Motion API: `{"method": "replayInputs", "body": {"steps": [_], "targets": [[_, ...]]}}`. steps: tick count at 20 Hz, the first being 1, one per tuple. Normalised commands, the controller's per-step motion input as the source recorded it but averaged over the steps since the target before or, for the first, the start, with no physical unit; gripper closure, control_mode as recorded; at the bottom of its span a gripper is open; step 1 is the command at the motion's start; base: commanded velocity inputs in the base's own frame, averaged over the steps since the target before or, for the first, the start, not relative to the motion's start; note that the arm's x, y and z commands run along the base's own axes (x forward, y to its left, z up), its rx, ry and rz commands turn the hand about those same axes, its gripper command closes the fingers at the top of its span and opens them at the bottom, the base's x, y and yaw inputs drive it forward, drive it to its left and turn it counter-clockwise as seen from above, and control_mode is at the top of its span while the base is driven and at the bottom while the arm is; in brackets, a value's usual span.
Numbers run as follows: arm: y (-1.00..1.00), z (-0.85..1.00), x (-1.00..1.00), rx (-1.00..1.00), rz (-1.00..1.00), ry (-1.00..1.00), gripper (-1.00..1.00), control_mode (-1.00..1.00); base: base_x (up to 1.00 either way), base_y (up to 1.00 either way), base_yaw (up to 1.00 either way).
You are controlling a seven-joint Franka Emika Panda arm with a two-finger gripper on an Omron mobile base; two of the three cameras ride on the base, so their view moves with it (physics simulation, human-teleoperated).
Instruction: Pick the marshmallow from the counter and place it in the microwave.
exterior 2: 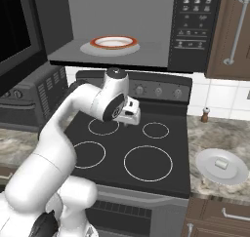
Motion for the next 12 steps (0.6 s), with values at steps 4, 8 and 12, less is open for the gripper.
{"method": "replayInputs", "body": {"steps": [4,8,12], "targets": [[-1.00,-0.04,0.00,0.14,-0.36,-0.01,-1.00,-1.00,0.00,0.00,0.00],[-1.00,-0.12,0.06,0.05,-0.38,-0.01,-1.00,-1.00,0.00,0.00,0.00],[-1.00,-0.15,0.06,0.00,-0.38,-0.01,-1.00,-1.00,0.00,0.00,0.00]]}}
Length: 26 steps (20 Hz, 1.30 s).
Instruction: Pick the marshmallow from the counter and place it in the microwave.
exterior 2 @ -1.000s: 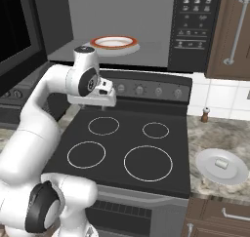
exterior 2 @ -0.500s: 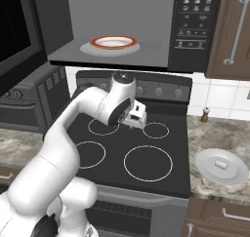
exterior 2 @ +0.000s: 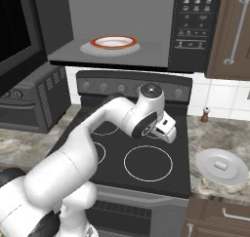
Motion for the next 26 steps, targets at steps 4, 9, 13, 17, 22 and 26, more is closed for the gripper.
{"method": "replayInputs", "body": {"steps": [4,9,13,17,22,26], "targets": [[-1.00,-0.27,0.00,0.00,-0.39,-0.08,-1.00,-1.00,0.00,0.00,0.00],[-1.00,-0.53,-0.15,-0.01,-0.40,-0.18,-1.00,-1.00,0.00,0.00,0.00],[-1.00,-0.57,-0.10,-0.02,-0.34,-0.17,-1.00,-1.00,0.00,0.00,0.00],[-0.99,-0.41,-0.03,-0.02,-0.26,-0.06,-1.00,-1.00,0.00,0.00,0.00],[-0.93,0.00,0.12,0.00,-0.16,0.15,-1.00,-1.00,0.00,0.00,0.00],[-0.74,0.00,0.00,0.00,-0.07,0.19,-1.00,-1.00,0.00,0.00,0.00]]}}
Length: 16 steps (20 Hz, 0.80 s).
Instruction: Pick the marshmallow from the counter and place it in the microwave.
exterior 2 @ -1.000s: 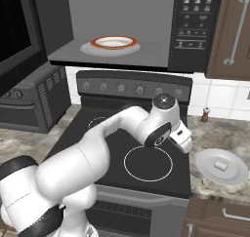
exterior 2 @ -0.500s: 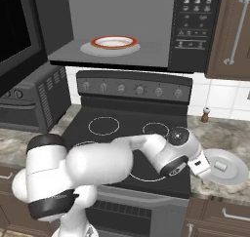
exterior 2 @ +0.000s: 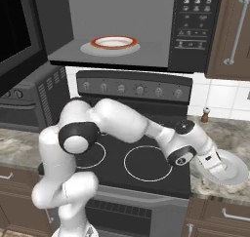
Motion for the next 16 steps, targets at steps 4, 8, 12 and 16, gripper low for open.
{"method": "replayInputs", "body": {"steps": [4,8,12,16], "targets": [[-0.56,0.00,0.00,0.01,0.00,0.12,-1.00,-1.00,0.00,0.00,0.00],[-0.41,-0.05,0.00,0.13,0.00,0.05,-1.00,-1.00,0.00,0.00,0.00],[-0.16,-0.04,0.00,0.17,0.01,0.00,-1.00,-1.00,0.00,0.00,0.00],[0.00,0.00,0.00,0.14,0.02,0.03,-1.00,-1.00,0.00,0.00,0.00]]}}
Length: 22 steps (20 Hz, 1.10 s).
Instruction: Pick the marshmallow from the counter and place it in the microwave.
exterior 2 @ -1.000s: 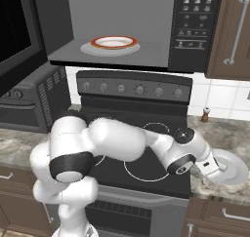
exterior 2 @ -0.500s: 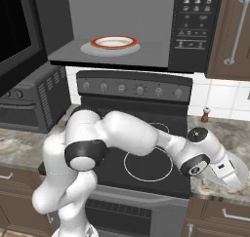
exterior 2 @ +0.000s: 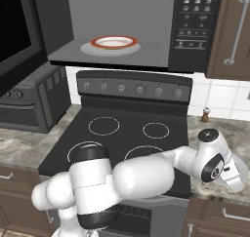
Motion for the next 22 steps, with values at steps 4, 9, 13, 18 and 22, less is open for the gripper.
{"method": "replayInputs", "body": {"steps": [4,9,13,18,22], "targets": [[0.00,0.00,0.00,0.09,0.01,0.05,-1.00,-1.00,0.00,0.00,0.00],[0.00,0.00,0.06,0.07,0.05,0.03,-1.00,-1.00,0.00,0.00,0.00],[0.00,0.00,0.21,0.04,0.06,0.02,-1.00,-1.00,0.00,0.00,0.00],[0.00,-0.02,0.36,0.04,0.07,0.00,-1.00,-1.00,0.00,0.00,0.00],[0.00,-0.16,0.54,0.04,0.08,0.00,-1.00,-1.00,0.00,0.00,0.00]]}}
